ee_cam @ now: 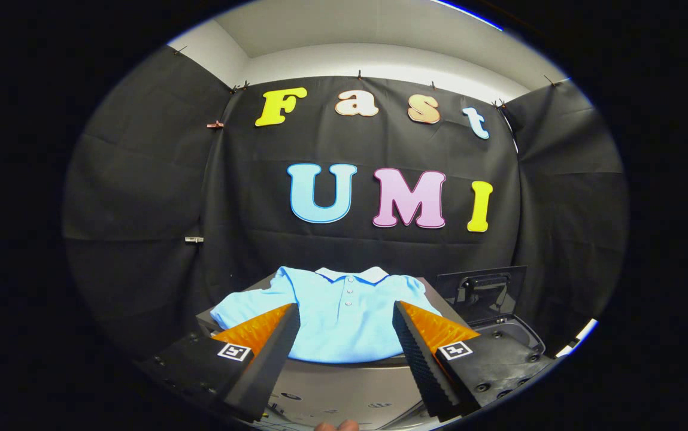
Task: Put the clothes into the washing machine and then close the washing machine lid.
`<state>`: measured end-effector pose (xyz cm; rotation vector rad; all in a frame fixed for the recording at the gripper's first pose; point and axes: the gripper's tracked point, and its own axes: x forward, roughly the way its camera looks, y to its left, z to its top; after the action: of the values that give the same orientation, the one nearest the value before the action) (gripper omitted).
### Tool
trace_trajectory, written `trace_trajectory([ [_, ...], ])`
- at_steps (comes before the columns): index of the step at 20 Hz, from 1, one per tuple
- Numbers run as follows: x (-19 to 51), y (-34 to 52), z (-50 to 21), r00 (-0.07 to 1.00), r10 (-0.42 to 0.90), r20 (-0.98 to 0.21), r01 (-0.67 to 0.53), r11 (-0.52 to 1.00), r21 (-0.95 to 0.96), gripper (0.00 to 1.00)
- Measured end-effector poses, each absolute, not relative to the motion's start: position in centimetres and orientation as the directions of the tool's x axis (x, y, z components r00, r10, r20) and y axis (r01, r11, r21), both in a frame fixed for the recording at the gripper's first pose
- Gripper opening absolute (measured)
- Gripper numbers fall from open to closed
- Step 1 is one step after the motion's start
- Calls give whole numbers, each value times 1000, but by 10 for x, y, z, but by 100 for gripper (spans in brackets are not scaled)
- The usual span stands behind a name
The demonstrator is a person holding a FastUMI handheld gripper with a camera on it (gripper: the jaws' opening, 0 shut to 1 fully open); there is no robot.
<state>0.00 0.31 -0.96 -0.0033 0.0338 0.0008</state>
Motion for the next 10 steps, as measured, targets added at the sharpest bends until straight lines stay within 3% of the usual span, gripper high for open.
trace_trajectory([
  [6, 31, 1, -12, 997, -6, -77, 7, 1000, 9, 97],
  [10, 77, -7, -14, 986, -22, -166, 26, 999, 22, 98],
])
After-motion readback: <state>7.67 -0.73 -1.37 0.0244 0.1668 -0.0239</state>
